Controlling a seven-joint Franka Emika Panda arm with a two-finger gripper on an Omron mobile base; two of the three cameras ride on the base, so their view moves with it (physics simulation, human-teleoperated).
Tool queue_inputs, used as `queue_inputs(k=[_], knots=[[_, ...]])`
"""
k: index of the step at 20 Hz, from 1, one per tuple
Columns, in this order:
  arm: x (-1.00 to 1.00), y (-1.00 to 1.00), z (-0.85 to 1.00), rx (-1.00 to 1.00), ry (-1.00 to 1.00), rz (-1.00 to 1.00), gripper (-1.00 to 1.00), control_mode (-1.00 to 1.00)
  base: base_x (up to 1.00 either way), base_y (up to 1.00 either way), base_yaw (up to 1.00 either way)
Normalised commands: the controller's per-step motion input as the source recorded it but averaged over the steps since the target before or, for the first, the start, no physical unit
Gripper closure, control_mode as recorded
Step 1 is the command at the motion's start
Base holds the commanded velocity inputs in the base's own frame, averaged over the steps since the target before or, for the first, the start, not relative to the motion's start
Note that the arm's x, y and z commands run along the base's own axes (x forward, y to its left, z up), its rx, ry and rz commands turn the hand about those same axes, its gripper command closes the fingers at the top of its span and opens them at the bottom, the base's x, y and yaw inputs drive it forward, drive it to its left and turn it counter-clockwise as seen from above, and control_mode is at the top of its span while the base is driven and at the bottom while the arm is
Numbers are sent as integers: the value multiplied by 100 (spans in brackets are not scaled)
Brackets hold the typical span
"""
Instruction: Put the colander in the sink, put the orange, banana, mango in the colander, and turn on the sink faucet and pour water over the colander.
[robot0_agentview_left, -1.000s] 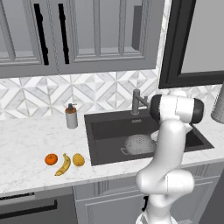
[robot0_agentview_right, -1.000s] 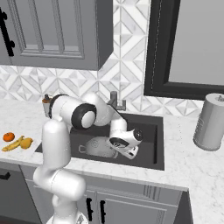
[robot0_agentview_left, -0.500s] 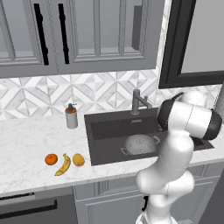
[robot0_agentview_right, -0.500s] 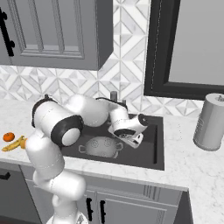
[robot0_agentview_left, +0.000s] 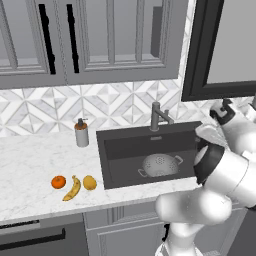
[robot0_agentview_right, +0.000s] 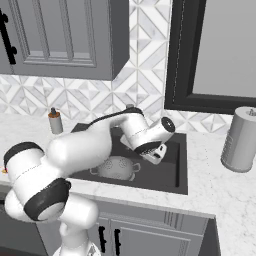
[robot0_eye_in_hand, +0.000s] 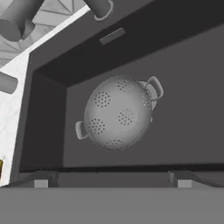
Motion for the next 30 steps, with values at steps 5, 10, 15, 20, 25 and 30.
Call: queue_inputs(k=[5,10,15,20,25,30], knots=[[-95,89,47,-10,5,3,-100,-100,0,0,0],[-65,100,12,-21,10,3,-100,-100,0,0,0],[-13,100,0,-19,14,3,-100,-100,0,0,0],[0,100,0,-12,17,4,-100,-100,0,0,0],[0,100,0,-8,17,6,-100,-100,0,0,0],[0,100,0,-8,14,8,-100,-100,0,0,0]])
